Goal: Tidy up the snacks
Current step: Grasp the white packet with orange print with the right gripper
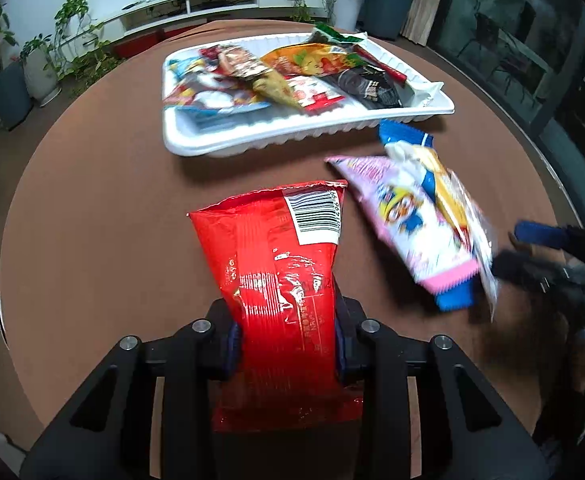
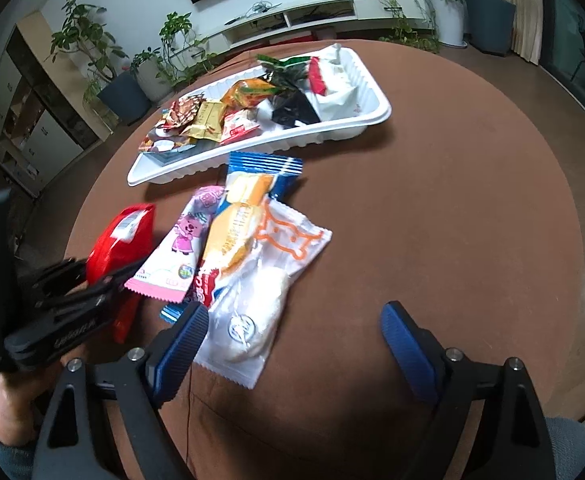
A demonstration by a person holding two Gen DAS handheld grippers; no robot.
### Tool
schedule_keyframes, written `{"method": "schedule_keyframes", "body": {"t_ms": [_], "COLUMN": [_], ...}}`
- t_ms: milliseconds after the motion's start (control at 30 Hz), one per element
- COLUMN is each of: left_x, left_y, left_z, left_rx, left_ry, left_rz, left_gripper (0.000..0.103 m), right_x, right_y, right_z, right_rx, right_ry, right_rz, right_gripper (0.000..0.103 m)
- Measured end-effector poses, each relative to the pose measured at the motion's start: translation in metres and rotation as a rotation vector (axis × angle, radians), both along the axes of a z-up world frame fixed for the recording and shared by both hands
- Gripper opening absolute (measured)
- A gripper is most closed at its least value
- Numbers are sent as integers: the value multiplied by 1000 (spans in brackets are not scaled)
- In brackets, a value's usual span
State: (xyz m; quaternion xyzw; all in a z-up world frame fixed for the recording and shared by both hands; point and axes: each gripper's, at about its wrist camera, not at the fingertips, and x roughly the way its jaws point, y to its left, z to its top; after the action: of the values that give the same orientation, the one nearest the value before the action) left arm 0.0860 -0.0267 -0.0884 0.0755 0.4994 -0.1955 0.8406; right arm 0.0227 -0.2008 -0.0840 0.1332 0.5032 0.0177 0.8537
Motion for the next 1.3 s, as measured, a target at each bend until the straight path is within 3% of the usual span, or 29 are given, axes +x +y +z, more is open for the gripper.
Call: {"method": "schedule_keyframes", "body": {"t_ms": [333,567,867,967,1133,1300], "left_x": [-20,-22,-22,-22,-23,-23], "left_y": [8,7,5,5,5,5], "left_z": [1,1,1,1,1,0], "left_rx": [-17,-18,-7,-6,-8,-7], "left_ry": [1,0,-3,-3,-1,-2], "left_rz": [3,3,0,-1,-5,-12], "left_gripper": [32,32,32,32,32,32], "right_x": [26,24,12,11,13,9], "right_y": [21,12,-7,7,22,22], "right_z": [-6,-5,-2,-1,-3,-2], "right_rx": [-67,-155,-215,-165,-223,-260], "right_ry": [50,77,110,112,112,106], "right_rz": [44,65,39,72,91,113], "right_gripper": [89,70,69,69,71,63]}}
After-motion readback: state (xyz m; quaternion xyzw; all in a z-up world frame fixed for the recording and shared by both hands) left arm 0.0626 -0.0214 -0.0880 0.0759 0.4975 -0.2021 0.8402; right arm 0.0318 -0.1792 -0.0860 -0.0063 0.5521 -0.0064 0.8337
